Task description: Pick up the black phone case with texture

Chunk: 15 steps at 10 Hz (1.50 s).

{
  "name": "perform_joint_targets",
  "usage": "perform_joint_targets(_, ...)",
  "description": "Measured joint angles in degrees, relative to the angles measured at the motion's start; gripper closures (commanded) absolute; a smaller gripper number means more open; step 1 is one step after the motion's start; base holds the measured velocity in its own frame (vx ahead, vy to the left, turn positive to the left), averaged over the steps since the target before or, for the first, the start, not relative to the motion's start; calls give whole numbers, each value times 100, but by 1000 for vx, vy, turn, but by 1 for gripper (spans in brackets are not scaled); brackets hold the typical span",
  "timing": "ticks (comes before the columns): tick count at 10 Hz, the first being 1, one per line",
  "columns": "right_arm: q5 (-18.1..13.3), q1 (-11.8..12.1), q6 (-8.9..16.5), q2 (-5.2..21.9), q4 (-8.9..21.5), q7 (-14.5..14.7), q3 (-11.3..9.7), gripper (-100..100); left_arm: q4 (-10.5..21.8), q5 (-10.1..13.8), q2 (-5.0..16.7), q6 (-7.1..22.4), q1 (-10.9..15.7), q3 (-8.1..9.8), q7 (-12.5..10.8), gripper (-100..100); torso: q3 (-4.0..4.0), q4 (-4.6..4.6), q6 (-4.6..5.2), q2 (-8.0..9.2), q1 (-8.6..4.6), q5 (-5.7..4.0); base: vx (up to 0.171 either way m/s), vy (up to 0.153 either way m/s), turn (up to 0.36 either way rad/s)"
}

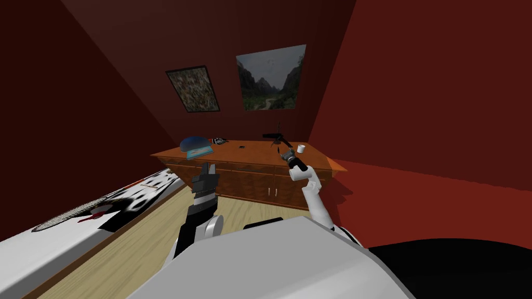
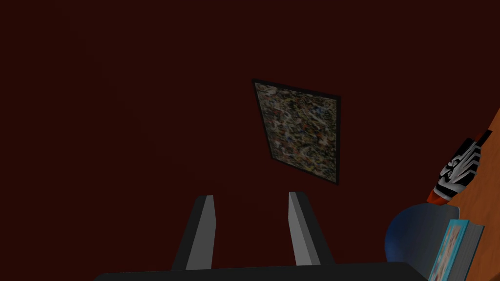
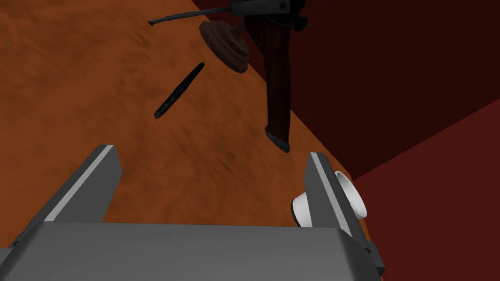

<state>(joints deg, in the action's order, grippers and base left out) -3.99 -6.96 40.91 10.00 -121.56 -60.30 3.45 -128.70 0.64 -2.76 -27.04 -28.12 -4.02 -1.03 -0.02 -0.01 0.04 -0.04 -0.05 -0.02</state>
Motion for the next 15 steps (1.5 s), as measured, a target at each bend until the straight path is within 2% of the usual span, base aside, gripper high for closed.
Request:
perform_joint_targets(6, -5, -539, 891, 88, 377, -760, 337, -100, 0, 0, 0, 0, 0, 0, 0, 0, -3, -1, -2, -5, 0, 0, 7, -10, 80)
perform_joint_targets(8, -48, -625, 1188, 67, 401, -951, 376, -100, 0, 0, 0, 0, 0, 0, 0, 0, -1, -1, 2, -1, 1, 0, 6, -5, 61)
perform_joint_targets(10, -89, -825, 1488, 76, 568, -1205, 488, -100, 0, 0, 0, 0, 0, 0, 0, 0, -3, -1, 1, -4, 1, 0, 17, -13, 94)
perform_joint_targets(15, -128, -1288, 2275, 155, 932, -1886, 862, -100, 0, 0, 0, 0, 0, 0, 0, 0, -6, -2, 0, -10, 0, 0, 23, -12, 88)
